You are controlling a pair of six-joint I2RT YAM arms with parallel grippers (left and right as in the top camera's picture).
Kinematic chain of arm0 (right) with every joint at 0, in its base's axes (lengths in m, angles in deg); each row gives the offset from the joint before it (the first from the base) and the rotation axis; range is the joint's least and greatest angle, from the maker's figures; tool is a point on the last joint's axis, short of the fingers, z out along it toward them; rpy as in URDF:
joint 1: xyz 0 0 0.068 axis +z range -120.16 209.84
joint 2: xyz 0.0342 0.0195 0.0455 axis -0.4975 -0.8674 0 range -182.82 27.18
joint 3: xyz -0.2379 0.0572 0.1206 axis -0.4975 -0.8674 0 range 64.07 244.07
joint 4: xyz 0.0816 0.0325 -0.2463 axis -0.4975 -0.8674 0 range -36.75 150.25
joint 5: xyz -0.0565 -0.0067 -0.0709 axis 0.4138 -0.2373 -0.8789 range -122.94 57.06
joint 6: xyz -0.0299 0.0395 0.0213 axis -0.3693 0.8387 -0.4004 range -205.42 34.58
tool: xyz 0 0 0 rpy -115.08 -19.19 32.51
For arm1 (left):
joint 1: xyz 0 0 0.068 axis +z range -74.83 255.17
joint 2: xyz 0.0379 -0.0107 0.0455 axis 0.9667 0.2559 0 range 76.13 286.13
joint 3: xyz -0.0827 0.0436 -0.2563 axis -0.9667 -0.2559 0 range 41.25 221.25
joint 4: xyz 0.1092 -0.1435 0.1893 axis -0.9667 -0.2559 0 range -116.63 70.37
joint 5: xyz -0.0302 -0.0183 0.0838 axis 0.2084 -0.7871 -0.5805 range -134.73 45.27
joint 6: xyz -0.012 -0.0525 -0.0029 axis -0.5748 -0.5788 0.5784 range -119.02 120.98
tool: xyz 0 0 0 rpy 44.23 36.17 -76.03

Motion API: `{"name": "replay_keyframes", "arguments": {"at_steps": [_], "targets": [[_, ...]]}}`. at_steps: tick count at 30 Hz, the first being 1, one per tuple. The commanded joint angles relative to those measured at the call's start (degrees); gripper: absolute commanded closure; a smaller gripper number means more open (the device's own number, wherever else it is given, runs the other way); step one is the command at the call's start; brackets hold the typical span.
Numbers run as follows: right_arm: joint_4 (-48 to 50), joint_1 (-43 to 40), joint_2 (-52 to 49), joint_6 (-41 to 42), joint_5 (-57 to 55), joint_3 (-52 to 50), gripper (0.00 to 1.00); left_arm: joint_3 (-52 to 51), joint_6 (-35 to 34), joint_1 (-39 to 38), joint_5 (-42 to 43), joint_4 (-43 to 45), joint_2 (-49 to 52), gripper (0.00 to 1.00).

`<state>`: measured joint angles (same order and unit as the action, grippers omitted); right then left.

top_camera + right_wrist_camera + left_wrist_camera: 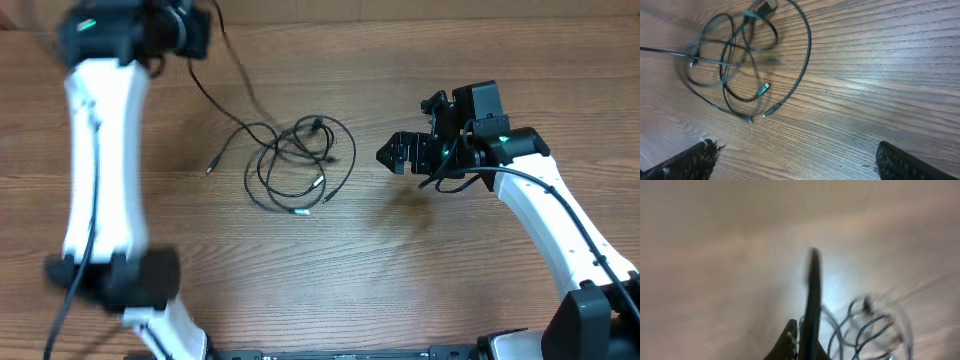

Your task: Untangle cables

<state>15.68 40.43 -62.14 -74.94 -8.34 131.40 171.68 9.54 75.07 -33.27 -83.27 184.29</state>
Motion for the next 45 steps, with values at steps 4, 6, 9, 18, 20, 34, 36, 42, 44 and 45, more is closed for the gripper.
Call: {"name": "replay_keyframes", "arguments": {"at_steps": [4, 6, 9, 18, 20, 34, 36, 42, 44, 45], "targets": [[0.3, 0.3, 0.3, 0.2, -0.6, 0.3, 0.0, 1.4, -4.1, 0.5, 1.7, 6.1, -13.7, 0.96], [0.3, 0.3, 0.3, 0.2, -0.6, 0.3, 0.0, 1.4, -5.5, 0.5, 1.7, 8.5, -16.5, 0.96], [0.3, 0.3, 0.3, 0.1, -0.6, 0.3, 0.0, 1.4, -6.7, 0.5, 1.6, 9.9, -20.4, 0.96], [0.3, 0.3, 0.3, 0.1, -0.6, 0.3, 0.0, 1.3, -7.5, 0.5, -14.7, 9.7, -21.0, 0.96], [0.3, 0.3, 0.3, 0.2, -0.6, 0.3, 0.0, 1.3, -7.5, 0.5, -18.0, 9.2, -19.5, 0.96], [0.3, 0.3, 0.3, 0.1, -0.6, 0.3, 0.0, 1.3, -13.4, 12.1, -20.8, 15.2, 0.0, 0.96], [0.3, 0.3, 0.3, 0.2, -0.6, 0.3, 0.0, 1.3, -15.1, 14.5, -17.2, 17.2, 1.1, 0.96], [0.3, 0.3, 0.3, 0.1, -0.6, 0.3, 0.0, 1.3, -15.5, 21.1, -4.1, 15.9, 3.0, 0.96], [0.3, 0.3, 0.3, 0.2, -0.6, 0.3, 0.0, 1.3, -15.5, 22.7, -6.0, 12.4, 4.4, 0.96], [0.3, 0.3, 0.3, 0.1, -0.6, 0.3, 0.0, 1.3, -15.5, 23.5, -7.6, 10.4, 5.6, 0.96]]}}
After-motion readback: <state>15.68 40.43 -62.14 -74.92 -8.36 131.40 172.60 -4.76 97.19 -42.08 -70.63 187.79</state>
